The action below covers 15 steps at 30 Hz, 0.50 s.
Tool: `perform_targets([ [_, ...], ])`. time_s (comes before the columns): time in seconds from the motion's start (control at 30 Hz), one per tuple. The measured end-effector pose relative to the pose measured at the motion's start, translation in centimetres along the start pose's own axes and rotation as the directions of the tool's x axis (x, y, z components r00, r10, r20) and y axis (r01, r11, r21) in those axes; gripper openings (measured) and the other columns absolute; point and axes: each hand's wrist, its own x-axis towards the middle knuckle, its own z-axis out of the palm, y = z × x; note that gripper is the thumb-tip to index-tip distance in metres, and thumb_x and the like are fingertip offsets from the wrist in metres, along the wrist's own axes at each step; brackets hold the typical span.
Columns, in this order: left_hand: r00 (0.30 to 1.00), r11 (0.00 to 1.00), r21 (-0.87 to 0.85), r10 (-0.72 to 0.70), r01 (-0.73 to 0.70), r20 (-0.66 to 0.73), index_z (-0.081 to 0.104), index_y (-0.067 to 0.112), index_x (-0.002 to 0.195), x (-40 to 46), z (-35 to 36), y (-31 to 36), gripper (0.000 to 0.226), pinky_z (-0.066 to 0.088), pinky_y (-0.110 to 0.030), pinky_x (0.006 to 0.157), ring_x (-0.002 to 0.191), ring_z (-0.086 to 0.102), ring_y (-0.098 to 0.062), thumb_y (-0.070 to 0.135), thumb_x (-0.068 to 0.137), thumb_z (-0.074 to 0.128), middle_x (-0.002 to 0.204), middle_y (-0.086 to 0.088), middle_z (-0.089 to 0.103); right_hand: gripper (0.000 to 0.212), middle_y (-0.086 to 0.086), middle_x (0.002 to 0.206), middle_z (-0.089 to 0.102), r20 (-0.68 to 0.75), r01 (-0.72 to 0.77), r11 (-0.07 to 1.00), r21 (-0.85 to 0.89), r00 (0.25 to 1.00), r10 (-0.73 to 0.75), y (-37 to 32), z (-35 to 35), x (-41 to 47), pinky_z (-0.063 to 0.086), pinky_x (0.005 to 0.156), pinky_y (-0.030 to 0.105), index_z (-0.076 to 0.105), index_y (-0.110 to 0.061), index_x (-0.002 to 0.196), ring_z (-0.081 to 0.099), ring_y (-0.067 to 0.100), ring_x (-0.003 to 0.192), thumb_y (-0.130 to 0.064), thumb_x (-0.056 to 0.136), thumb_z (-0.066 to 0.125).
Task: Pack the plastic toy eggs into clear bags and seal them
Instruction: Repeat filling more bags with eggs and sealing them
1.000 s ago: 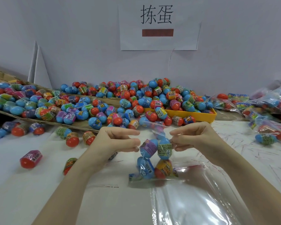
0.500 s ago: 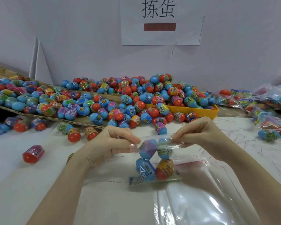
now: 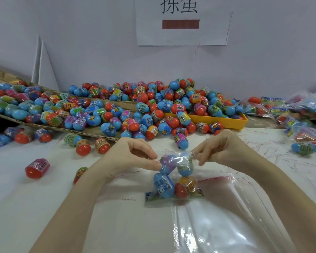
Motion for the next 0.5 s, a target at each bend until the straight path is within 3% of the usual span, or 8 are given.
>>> perform_targets([
  [0.07, 1.0, 1.0, 0.0, 0.006, -0.006, -0.01, 0.071, 0.017, 0.055, -0.1, 0.0, 0.0, 0.018, 0.048, -0.01, 0.057, 0.059, 0.06, -0.001, 0.017, 0.04, 0.081, 0.062, 0.011, 0.065, 0.059, -0.006, 0.074, 0.071, 0.003, -0.03, 0.999, 0.011, 1.0, 0.03, -0.1, -0.7, -0.4, 0.052, 0.068, 0.014, 0.068, -0.024, 0.044, 0.067, 0.002, 0.078, 0.026, 0.071, 0.052],
  [0.13, 1.0, 1.0, -0.007, 0.01, -0.01, -0.007, 0.071, 0.018, 0.055, -0.1, 0.0, 0.2, 0.018, 0.048, -0.011, 0.058, 0.06, 0.061, -0.001, 0.016, 0.04, 0.08, 0.063, 0.011, 0.065, 0.051, -0.006, 0.077, 0.073, -0.139, 0.013, 0.996, 0.085, 0.99, -0.001, -0.3, -1.0, -0.3, 0.055, 0.071, 0.018, 0.073, -0.025, 0.056, 0.068, 0.006, 0.08, 0.018, 0.075, 0.053],
  [0.2, 1.0, 1.0, -0.011, 0.016, -0.016, 0.005, 0.07, 0.018, 0.054, -0.1, 0.0, 0.2, 0.018, 0.048, -0.011, 0.059, 0.061, 0.062, -0.002, 0.014, 0.04, 0.08, 0.064, 0.011, 0.065, 0.021, -0.008, 0.084, 0.073, -0.245, 0.1, 0.985, 0.143, 0.967, -0.062, -1.2, -0.2, -0.2, 0.055, 0.071, 0.02, 0.072, -0.031, 0.077, 0.067, 0.008, 0.081, -0.011, 0.077, 0.067],
  [0.23, 1.0, 1.0, -0.014, 0.02, -0.019, 0.012, 0.07, 0.019, 0.054, -0.1, 0.0, 0.2, 0.018, 0.048, -0.011, 0.059, 0.061, 0.062, -0.002, 0.014, 0.04, 0.08, 0.064, 0.011, 0.065, 0.016, -0.012, 0.086, 0.072, -0.209, 0.088, 0.988, 0.127, 0.976, -0.06, -1.5, 0.4, -0.1, 0.054, 0.071, 0.02, 0.068, -0.036, 0.087, 0.066, 0.005, 0.082, -0.035, 0.071, 0.068],
  [0.3, 0.999, 0.999, -0.015, 0.032, -0.032, 0.029, 0.07, 0.02, 0.055, -0.2, 0.0, 0.2, 0.019, 0.048, -0.012, 0.061, 0.063, 0.062, -0.002, 0.013, 0.041, 0.08, 0.065, 0.011, 0.065, 0.051, -0.019, 0.091, 0.069, -0.011, -0.016, 1.0, -0.02, 1.0, 0.015, -1.5, 1.5, 0.1, 0.051, 0.071, 0.018, 0.058, -0.045, 0.1, 0.063, -0.002, 0.086, -0.064, 0.052, 0.062],
  [0.4, 0.997, 0.999, -0.005, 0.047, -0.047, 0.059, 0.068, 0.022, 0.057, -0.2, -0.1, 0.1, 0.022, 0.048, -0.013, 0.063, 0.066, 0.063, -0.003, 0.005, 0.051, 0.08, 0.067, 0.009, 0.064, 0.055, -0.001, 0.096, 0.071, 0.226, -0.069, 0.996, -0.059, 0.971, 0.081, -1.5, 2.3, 0.1, 0.055, 0.074, 0.029, 0.07, -0.026, 0.098, 0.066, 0.014, 0.087, -0.056, 0.052, 0.07],
  [0.43, 0.996, 0.999, -0.012, 0.051, -0.051, 0.066, 0.067, 0.022, 0.059, -0.3, -0.1, 0.1, 0.023, 0.049, -0.015, 0.065, 0.068, 0.062, -0.005, 0.004, 0.054, 0.08, 0.068, 0.008, 0.064, 0.051, 0.006, 0.093, 0.072, 0.245, -0.08, 0.997, -0.001, 0.966, 0.078, -1.4, 2.2, 0.1, 0.055, 0.075, 0.034, 0.072, -0.018, 0.094, 0.067, 0.022, 0.086, -0.049, 0.053, 0.073],
  [0.5, 0.995, 0.994, -0.073, 0.081, -0.077, 0.052, 0.065, 0.02, 0.074, -0.3, 0.1, 0.2, 0.026, 0.051, -0.018, 0.068, 0.072, 0.063, -0.008, 0.007, 0.059, 0.082, 0.072, 0.006, 0.066, 0.044, 0.006, 0.088, 0.073, 0.261, -0.099, 0.993, 0.059, 0.962, 0.081, -1.3, 1.9, 0.1, 0.056, 0.072, 0.03, 0.074, -0.014, 0.089, 0.068, 0.023, 0.083, -0.04, 0.054, 0.076],
])
